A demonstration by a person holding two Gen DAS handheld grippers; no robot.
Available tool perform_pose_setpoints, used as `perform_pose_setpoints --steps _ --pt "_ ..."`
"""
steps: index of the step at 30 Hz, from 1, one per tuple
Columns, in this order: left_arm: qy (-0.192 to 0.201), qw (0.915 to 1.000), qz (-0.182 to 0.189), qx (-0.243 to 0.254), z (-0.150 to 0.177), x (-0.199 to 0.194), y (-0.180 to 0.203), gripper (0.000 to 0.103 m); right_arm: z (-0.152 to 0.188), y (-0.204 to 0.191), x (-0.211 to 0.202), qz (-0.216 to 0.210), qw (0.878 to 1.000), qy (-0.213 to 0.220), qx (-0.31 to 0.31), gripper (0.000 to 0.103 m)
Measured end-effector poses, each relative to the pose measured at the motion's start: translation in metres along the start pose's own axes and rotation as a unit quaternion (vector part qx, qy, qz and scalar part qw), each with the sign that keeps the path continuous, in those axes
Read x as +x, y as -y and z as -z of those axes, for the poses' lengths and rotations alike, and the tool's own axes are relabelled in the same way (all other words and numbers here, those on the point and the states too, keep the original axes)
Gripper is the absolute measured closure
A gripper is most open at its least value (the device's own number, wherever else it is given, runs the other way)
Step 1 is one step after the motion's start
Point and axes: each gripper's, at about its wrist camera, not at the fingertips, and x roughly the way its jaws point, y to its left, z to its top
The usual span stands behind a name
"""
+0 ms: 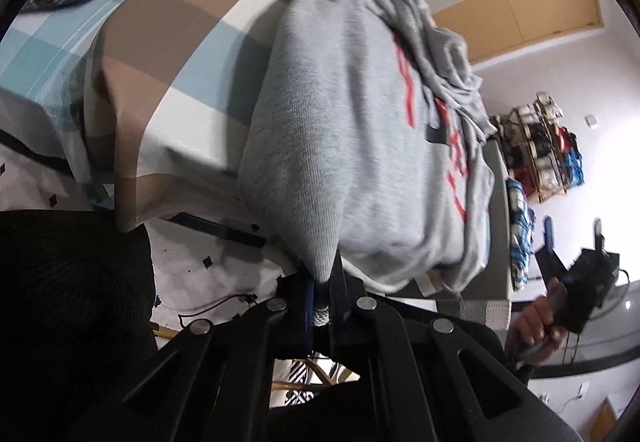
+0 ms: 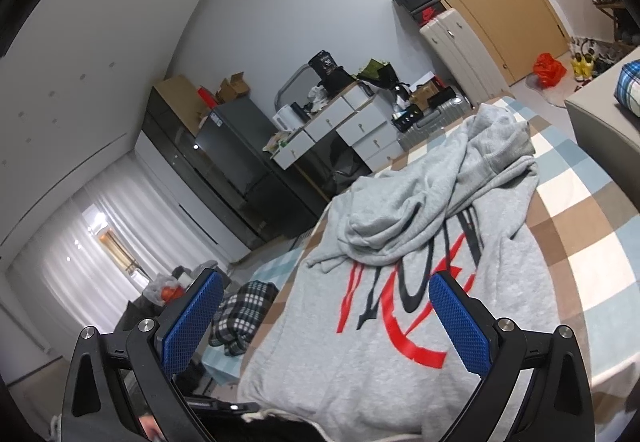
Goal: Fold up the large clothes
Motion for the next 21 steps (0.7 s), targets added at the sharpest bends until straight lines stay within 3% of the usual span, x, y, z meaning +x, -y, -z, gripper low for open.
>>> perform_pose_setpoints --steps 6,12,15,19,21 --pt "-0.009 0.9997 0.019 0.012 -0.009 -0.023 0.000 0.103 -0.002 0.012 -0.005 0.018 0.999 -0.049 0.011 0.000" --pt "-0.016 0.9989 0.034 0.027 -0.025 -0.038 -0.003 0.103 -0.003 0.019 -0.006 0.075 0.980 -0.185 0.005 0.000" --pt "-0.020 0.9983 0.041 0.036 -0.032 -0.040 -0.002 0.103 0.007 0.035 -0.004 0.105 0.960 -0.258 0.019 0.000" --pt "-0.031 0.9972 0.050 0.046 -0.036 -0.034 0.001 0.103 0.037 0.065 0.013 0.160 0.921 -0.355 0.007 0.000" --pt "-0.037 0.9967 0.057 0.046 -0.038 -0.031 0.001 0.103 0.052 0.080 0.028 0.164 0.902 -0.400 0.005 0.000"
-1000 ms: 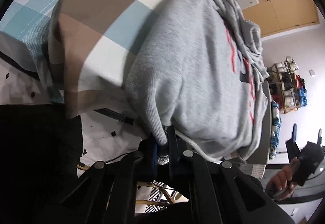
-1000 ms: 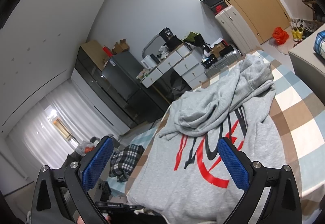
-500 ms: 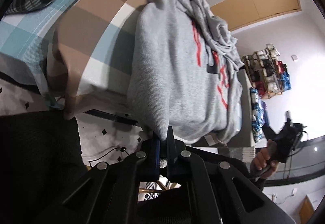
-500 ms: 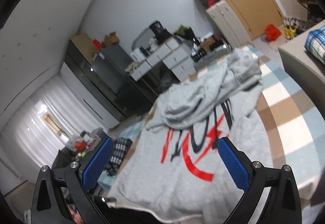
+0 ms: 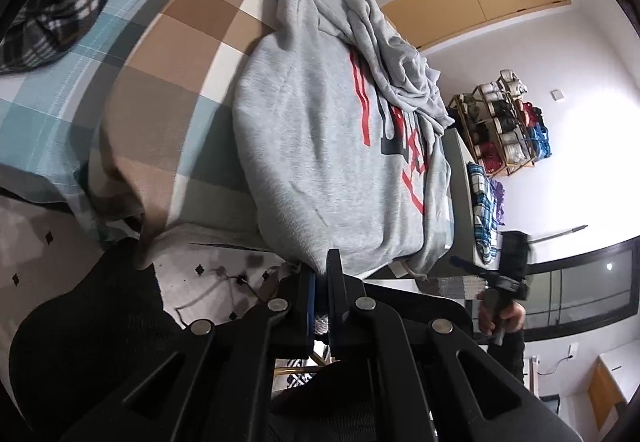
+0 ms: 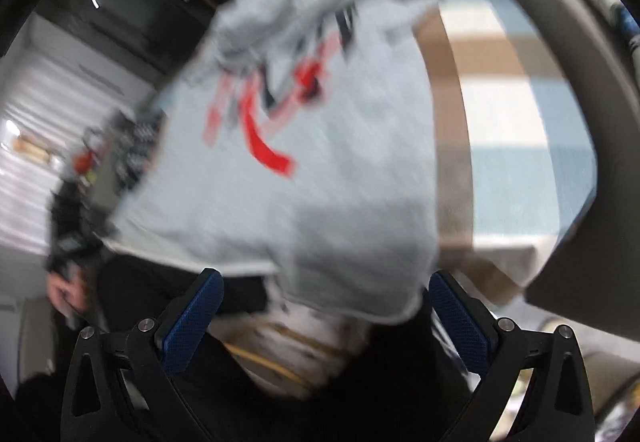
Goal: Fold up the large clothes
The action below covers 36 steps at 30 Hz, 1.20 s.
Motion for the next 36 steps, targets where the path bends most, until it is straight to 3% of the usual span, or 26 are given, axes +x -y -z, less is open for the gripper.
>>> perform_pose_setpoints --steps 6,10,17,22,26,31,35,36 --pt "-0.003 1.0000 0.007 0.003 -0.006 -0.001 0.004 0.103 -0.008 0.011 0.049 -0.044 0.994 -0.098 -0.010 0.000" --pt "-0.003 1.0000 0.004 0.000 -0.009 0.001 0.005 0.103 -0.014 0.008 0.057 -0.016 0.993 -0.111 -0.039 0.000" --pt "0.000 0.9999 -0.009 -0.008 -0.012 0.002 0.000 0.103 -0.020 0.017 0.062 0.014 0.991 -0.132 -0.020 0.000" --pt "-0.003 0.9999 -0.016 0.002 -0.011 0.003 0.002 0.103 -0.003 -0.010 0.028 0.109 0.987 -0.100 -0.056 0.000" --pt "-0.003 1.0000 -0.006 0.003 -0.012 0.007 0.002 0.103 0.010 -0.043 0.004 0.079 0.995 -0.038 -0.057 0.000" --pt "-0.010 0.9999 0.002 0.007 -0.013 0.010 0.001 0.103 0.003 -0.068 0.041 0.082 0.996 -0.031 -0.003 0.000" --pt "-0.013 0.9998 0.010 0.014 -0.009 0.008 0.001 0.103 0.000 -0.072 0.061 0.147 0.989 -0.030 0.007 0.002" --pt "-0.013 0.9997 0.013 0.015 -0.009 0.008 0.001 0.103 0.000 -0.073 0.063 0.165 0.986 -0.030 0.002 0.011"
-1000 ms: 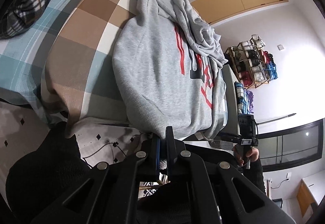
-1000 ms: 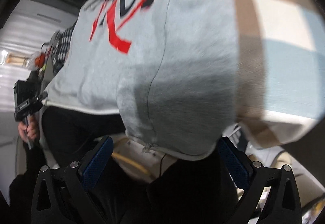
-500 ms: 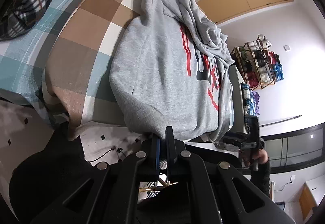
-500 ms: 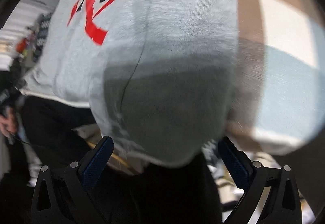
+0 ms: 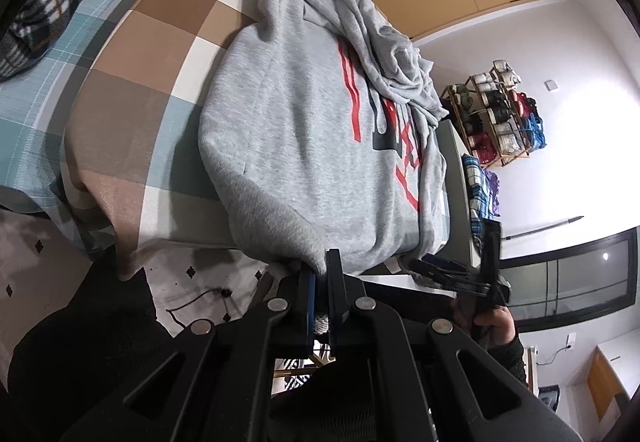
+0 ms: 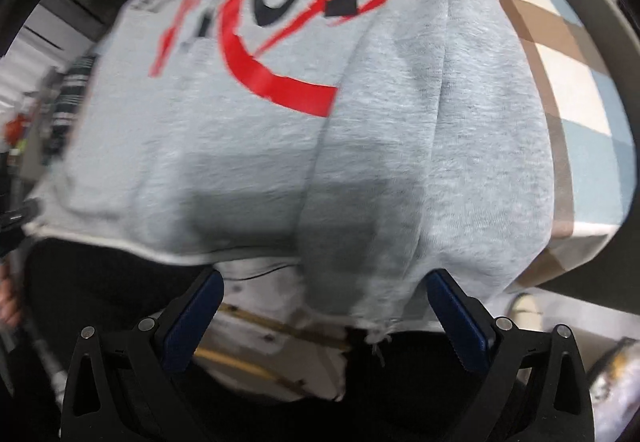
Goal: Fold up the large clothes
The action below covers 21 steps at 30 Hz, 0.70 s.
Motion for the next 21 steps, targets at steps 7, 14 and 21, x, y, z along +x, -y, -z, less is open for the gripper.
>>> perform_pose_setpoints --steps 7,14,21 --pt "0.000 0.9997 0.022 -0.013 -0.002 -0.002 -0.010 0.103 0.007 0.030 -0.013 0.052 0.998 0.015 0.021 0.085" --pt "0.005 0.9998 0.014 -0.013 -0.004 -0.006 -0.011 0.103 0.021 0.079 -0.067 -0.042 0.992 0.089 0.080 0.096" --pt "0.007 0.9998 -0.002 -0.020 -0.003 -0.007 -0.015 0.103 0.022 0.147 -0.104 -0.137 0.962 0.163 0.170 0.098"
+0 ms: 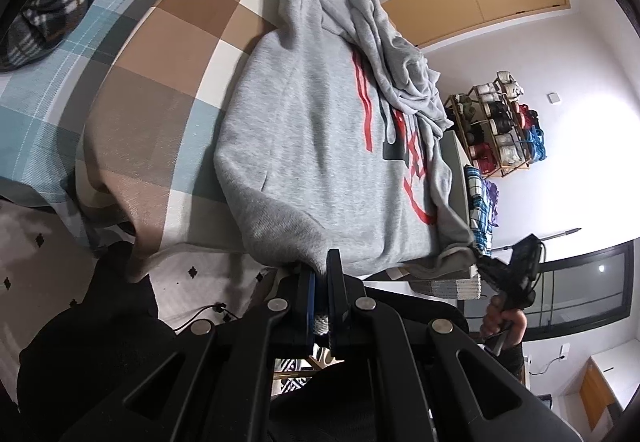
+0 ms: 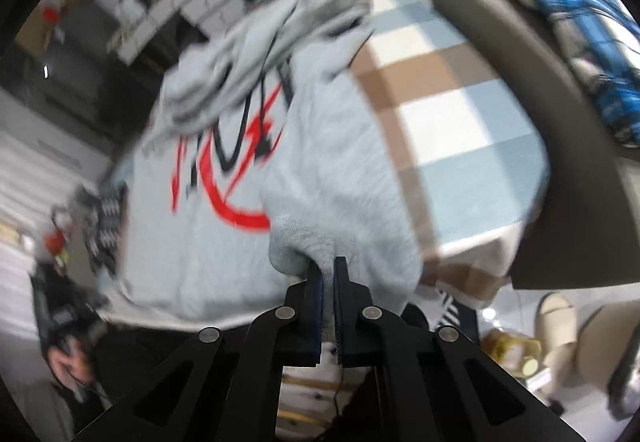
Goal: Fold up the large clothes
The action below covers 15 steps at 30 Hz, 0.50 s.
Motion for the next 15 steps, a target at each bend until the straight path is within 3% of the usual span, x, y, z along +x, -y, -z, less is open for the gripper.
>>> perform_pose_setpoints --steps 3,7,11,15 --pt "0.002 1.0000 -0.009 -0.005 0.000 -0.001 -0.003 0.103 -0.017 0.029 -0.011 -0.017 0.998 0.038 0.047 0.099" --pt "0.003 0.9998 -0.016 -0.013 -0.002 -0.001 -0.005 0.103 -0.024 0.054 -0.021 0.013 0.994 0.069 0.081 0.099" --pt "0.002 0.9995 -0.024 -0.018 -0.003 -0.002 -0.007 0.103 -0.017 0.080 -0.003 0.067 0.993 0.029 0.095 0.098" --pt "0.004 0.9993 -0.031 -0.021 -0.003 -0.003 -0.008 0.103 -0.008 0.081 0.005 0.103 0.992 0.000 0.069 0.098"
